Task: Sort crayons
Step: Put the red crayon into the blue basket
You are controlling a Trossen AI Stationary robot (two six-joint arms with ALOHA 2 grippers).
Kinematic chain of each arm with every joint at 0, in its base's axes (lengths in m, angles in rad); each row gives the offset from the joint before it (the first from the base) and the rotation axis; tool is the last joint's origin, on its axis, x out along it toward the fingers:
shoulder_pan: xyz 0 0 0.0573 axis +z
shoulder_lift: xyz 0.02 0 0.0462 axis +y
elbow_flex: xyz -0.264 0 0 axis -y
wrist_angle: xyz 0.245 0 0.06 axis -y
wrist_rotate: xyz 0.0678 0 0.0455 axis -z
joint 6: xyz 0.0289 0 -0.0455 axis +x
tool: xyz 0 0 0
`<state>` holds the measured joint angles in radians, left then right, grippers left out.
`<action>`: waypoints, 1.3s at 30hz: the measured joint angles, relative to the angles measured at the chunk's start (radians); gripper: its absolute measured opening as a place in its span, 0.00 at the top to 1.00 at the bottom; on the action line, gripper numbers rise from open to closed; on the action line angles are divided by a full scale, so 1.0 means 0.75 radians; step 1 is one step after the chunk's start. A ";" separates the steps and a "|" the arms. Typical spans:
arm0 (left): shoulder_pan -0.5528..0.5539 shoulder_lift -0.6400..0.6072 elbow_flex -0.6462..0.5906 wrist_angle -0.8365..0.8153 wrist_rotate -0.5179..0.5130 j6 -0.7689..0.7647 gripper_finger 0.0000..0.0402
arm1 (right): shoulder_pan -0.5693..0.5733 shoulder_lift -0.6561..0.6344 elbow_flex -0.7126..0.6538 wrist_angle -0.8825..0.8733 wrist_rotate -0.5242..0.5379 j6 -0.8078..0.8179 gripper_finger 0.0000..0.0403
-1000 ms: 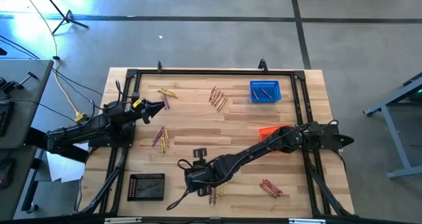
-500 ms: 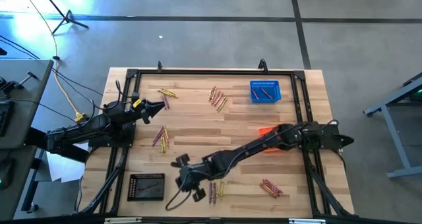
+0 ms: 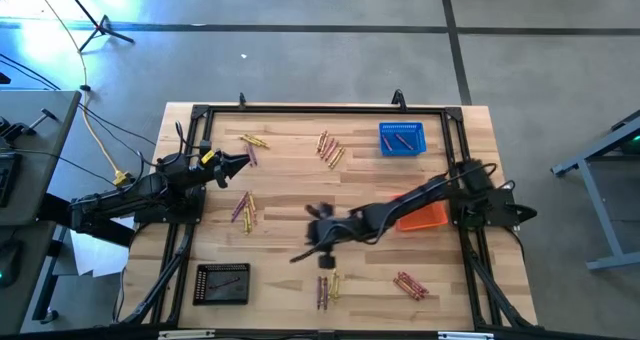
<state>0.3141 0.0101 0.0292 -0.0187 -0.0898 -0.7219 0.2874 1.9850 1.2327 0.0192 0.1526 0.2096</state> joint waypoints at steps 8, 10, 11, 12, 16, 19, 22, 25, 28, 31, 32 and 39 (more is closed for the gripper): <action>0.000 0.004 0.000 0.004 0.000 0.000 0.74 | 0.056 -0.261 -0.423 -0.126 0.006 0.749 0.81; 0.000 0.004 0.000 0.000 -0.001 0.000 0.74 | 0.085 -0.308 -0.488 -0.178 0.010 0.923 0.81; 0.000 0.004 0.000 0.000 0.000 0.000 0.74 | 0.100 -0.328 -0.516 -0.211 0.011 1.001 0.81; 0.000 0.004 0.000 0.000 -0.001 0.000 0.74 | 0.112 -0.343 -0.539 -0.237 0.018 1.067 0.81; 0.000 0.004 0.000 0.000 0.000 0.000 0.74 | 0.154 -0.412 -0.578 -0.314 0.082 1.221 0.81; 0.000 0.004 0.000 0.000 0.000 0.000 0.74 | 0.181 -0.472 -0.558 -0.356 0.124 1.245 0.81; 0.000 0.004 0.000 0.000 0.000 0.000 0.74 | 0.208 -0.510 -0.545 -0.429 0.138 1.256 0.81; 0.000 0.004 0.000 0.000 0.000 0.000 0.74 | 0.222 -0.534 -0.528 -0.442 0.164 1.249 0.81; 0.000 0.004 -0.001 0.000 0.000 0.000 0.74 | 0.237 -0.550 -0.511 -0.447 0.171 1.248 0.81; 0.000 0.004 0.000 0.000 0.000 0.000 0.74 | 0.268 -0.563 -0.478 -0.511 0.152 1.257 0.81; 0.000 0.004 0.000 0.000 0.000 0.000 0.74 | 0.280 -0.564 -0.458 -0.541 0.119 1.274 0.81; 0.000 0.004 0.000 -0.001 0.000 0.000 0.74 | 0.405 -0.565 -0.270 -0.901 -0.120 1.478 0.81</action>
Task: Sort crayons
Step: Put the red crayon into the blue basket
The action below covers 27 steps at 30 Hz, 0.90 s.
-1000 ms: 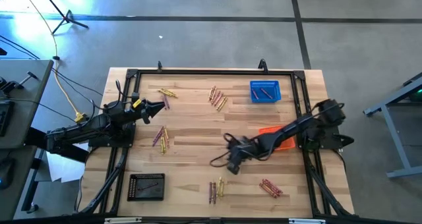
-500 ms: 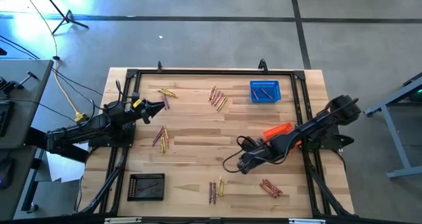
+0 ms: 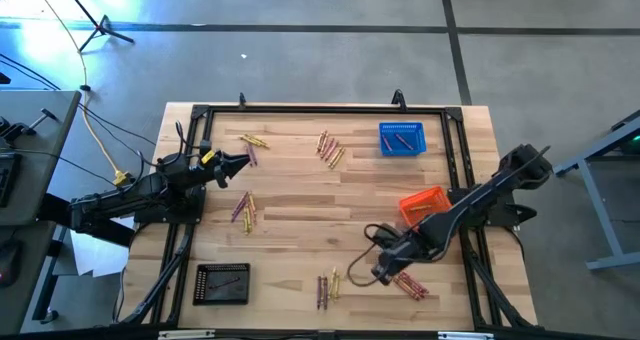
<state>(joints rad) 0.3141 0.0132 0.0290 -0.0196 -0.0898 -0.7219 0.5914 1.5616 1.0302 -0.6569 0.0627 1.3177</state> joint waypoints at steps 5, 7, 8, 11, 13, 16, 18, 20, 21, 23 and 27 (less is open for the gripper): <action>0.000 0.000 0.000 0.000 0.000 0.000 0.74 | 0.077 0.000 0.129 -0.324 -0.092 0.195 0.81; 0.000 0.000 0.000 0.000 0.000 0.000 0.74 | 0.099 0.002 0.131 -0.406 -0.137 0.273 0.81; 0.000 0.000 0.000 0.000 0.000 0.000 0.74 | 0.109 0.003 0.127 -0.420 -0.159 0.305 0.81; 0.000 0.000 0.000 0.000 0.000 0.000 0.74 | 0.136 0.003 0.085 -0.397 -0.208 0.371 0.81; 0.000 0.000 0.000 0.000 0.001 0.000 0.74 | 0.152 0.003 0.046 -0.341 -0.236 0.412 0.81; 0.000 0.000 0.000 -0.001 0.000 0.000 0.74 | 0.184 0.003 -0.017 -0.269 -0.260 0.478 0.81; 0.000 0.000 0.000 -0.001 0.000 0.000 0.74 | 0.201 0.003 -0.050 -0.215 -0.261 0.520 0.81; 0.000 0.000 0.000 -0.001 0.000 0.000 0.74 | 0.217 0.004 -0.072 -0.184 -0.259 0.548 0.81; 0.000 0.000 0.000 -0.001 0.000 0.000 0.74 | 0.224 0.004 -0.081 -0.169 -0.256 0.557 0.81; 0.000 0.000 0.000 -0.001 0.001 0.000 0.74 | 0.234 0.008 -0.086 -0.156 -0.244 0.582 0.81; 0.000 0.000 0.000 -0.001 0.000 0.000 0.74 | 0.244 0.046 -0.086 -0.137 -0.238 0.582 0.81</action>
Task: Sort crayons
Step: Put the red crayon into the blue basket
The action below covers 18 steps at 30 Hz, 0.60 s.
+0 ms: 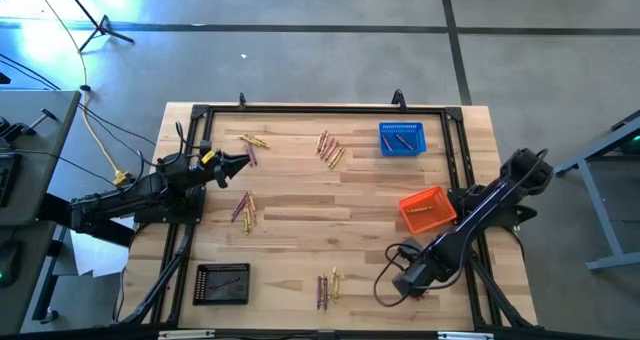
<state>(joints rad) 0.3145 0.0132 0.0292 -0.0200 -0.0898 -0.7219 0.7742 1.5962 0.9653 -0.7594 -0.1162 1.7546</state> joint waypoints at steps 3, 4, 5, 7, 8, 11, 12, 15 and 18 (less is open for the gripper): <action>0.000 0.000 0.000 0.000 0.000 0.000 0.74 | 0.007 0.031 0.000 0.021 -0.007 0.000 0.81; 0.000 0.000 0.000 0.000 0.000 0.000 0.74 | 0.009 0.039 0.000 0.029 -0.009 -0.001 0.81; 0.000 0.000 0.000 0.000 0.000 0.000 0.74 | 0.009 0.046 0.000 0.036 -0.010 0.000 0.81; 0.000 0.000 0.000 0.000 0.000 0.000 0.74 | 0.010 0.057 0.000 0.040 -0.010 0.000 0.81; 0.000 0.000 0.000 0.000 0.000 0.000 0.74 | 0.010 0.062 0.000 0.039 -0.010 -0.001 0.81; 0.000 0.000 0.000 0.000 0.000 0.000 0.74 | 0.009 0.077 -0.001 0.032 -0.006 -0.003 0.81; 0.000 0.000 -0.001 0.000 0.000 0.000 0.74 | 0.009 0.084 0.000 0.029 -0.006 -0.005 0.81; 0.000 0.000 0.000 0.000 0.000 0.000 0.74 | 0.009 0.108 -0.001 0.027 -0.006 -0.012 0.81; 0.000 0.000 0.000 0.000 0.000 0.000 0.74 | 0.009 0.120 -0.001 0.027 -0.006 -0.012 0.81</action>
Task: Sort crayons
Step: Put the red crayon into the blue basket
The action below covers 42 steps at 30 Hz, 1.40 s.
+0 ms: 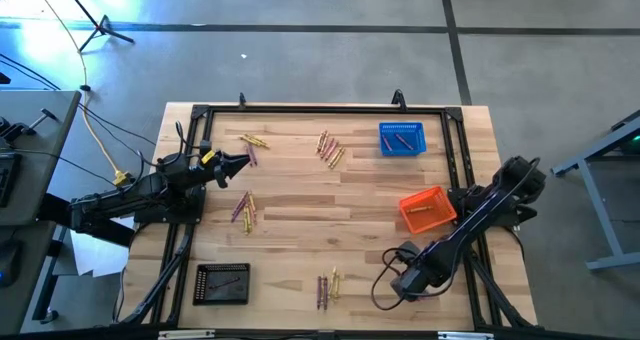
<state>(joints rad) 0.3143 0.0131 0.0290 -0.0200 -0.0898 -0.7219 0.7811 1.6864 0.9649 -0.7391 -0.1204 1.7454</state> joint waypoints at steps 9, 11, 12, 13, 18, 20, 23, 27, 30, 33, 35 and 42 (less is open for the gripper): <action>0.000 0.000 0.000 0.000 0.000 0.000 0.74 | 0.000 0.004 -0.001 -0.046 0.033 0.000 0.81; 0.000 0.000 0.000 0.000 0.000 0.000 0.74 | -0.002 0.004 -0.001 -0.045 0.036 0.003 0.81; 0.000 0.000 0.000 0.000 0.000 0.000 0.74 | -0.003 0.004 -0.001 -0.040 0.036 0.005 0.81; 0.000 0.000 0.000 0.000 0.001 0.000 0.74 | -0.003 0.004 -0.001 -0.032 0.036 0.005 0.81; 0.000 0.000 0.000 0.000 0.001 0.000 0.74 | -0.003 0.004 -0.001 -0.004 0.040 0.009 0.81; 0.000 0.000 0.000 0.000 0.000 0.000 0.74 | -0.003 0.007 -0.001 -0.004 0.040 0.011 0.81; 0.000 0.000 0.000 0.000 0.000 0.000 0.74 | -0.003 0.035 -0.001 -0.002 0.040 0.011 0.81; 0.000 0.000 0.000 0.000 0.000 0.000 0.74 | -0.003 0.069 0.001 0.023 0.038 0.005 0.81; 0.000 0.000 0.000 0.000 0.000 0.000 0.74 | -0.003 0.077 0.003 0.028 0.035 0.005 0.81; 0.000 0.000 0.000 0.000 0.000 0.000 0.74 | -0.002 0.078 0.003 0.030 0.043 0.006 0.81; 0.000 0.000 0.000 0.000 0.000 0.000 0.74 | -0.002 0.078 0.003 0.030 0.045 0.006 0.81; 0.000 0.000 0.000 0.000 0.001 0.000 0.74 | -0.002 0.080 0.003 0.031 0.072 0.006 0.84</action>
<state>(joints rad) 0.3145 0.0131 0.0292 -0.0200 -0.0895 -0.7219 0.7799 1.7466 0.9671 -0.7162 -0.0660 1.7496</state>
